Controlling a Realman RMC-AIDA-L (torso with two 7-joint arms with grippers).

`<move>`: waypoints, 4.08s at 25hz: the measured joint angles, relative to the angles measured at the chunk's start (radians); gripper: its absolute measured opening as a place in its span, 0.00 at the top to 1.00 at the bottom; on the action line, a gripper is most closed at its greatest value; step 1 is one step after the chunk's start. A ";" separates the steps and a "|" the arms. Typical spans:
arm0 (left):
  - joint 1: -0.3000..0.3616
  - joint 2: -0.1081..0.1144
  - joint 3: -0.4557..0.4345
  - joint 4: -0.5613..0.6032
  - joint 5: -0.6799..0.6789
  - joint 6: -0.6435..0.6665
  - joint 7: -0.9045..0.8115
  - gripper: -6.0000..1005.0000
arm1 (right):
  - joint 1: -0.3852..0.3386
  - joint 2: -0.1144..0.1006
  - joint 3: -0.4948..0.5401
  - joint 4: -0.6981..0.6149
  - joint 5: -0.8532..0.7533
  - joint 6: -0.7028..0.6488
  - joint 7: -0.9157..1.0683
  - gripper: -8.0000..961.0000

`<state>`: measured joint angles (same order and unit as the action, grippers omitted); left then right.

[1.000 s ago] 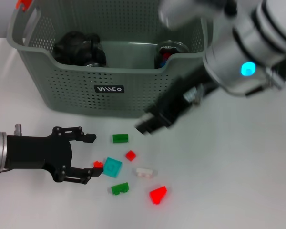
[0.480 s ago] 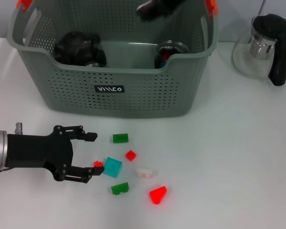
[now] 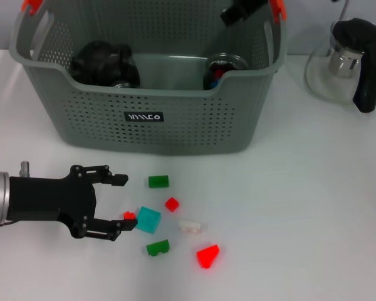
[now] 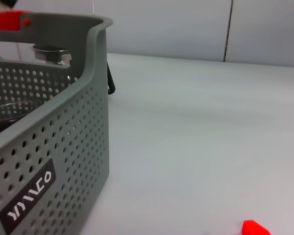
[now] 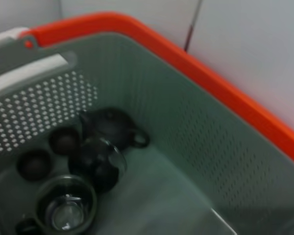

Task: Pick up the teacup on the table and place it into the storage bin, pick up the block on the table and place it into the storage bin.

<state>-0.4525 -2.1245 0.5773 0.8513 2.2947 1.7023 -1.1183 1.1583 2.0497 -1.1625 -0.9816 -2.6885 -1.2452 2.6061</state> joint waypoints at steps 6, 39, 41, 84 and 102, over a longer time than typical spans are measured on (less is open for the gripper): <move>-0.001 0.000 -0.001 0.000 0.000 -0.002 -0.001 0.16 | 0.000 0.010 -0.007 0.107 0.003 0.094 -0.029 0.50; 0.006 0.000 -0.024 0.000 0.005 0.002 -0.002 0.16 | -0.253 0.047 -0.059 -0.485 0.302 -0.270 -0.118 0.03; 0.006 0.000 -0.024 0.000 0.005 0.002 -0.001 0.16 | -0.271 0.047 -0.073 -0.524 0.313 -0.314 -0.115 0.03; 0.004 0.004 -0.023 0.000 0.004 -0.007 0.029 0.16 | -0.259 0.058 -0.694 -0.183 0.320 -0.298 0.299 0.04; 0.009 0.003 -0.052 -0.028 0.000 -0.009 0.024 0.16 | -0.296 0.061 -0.794 -0.129 0.330 -0.125 -0.066 0.05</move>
<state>-0.4437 -2.1215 0.5257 0.8237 2.2943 1.6934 -1.0943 0.8620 2.1105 -1.9565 -1.1109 -2.3588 -1.3702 2.5401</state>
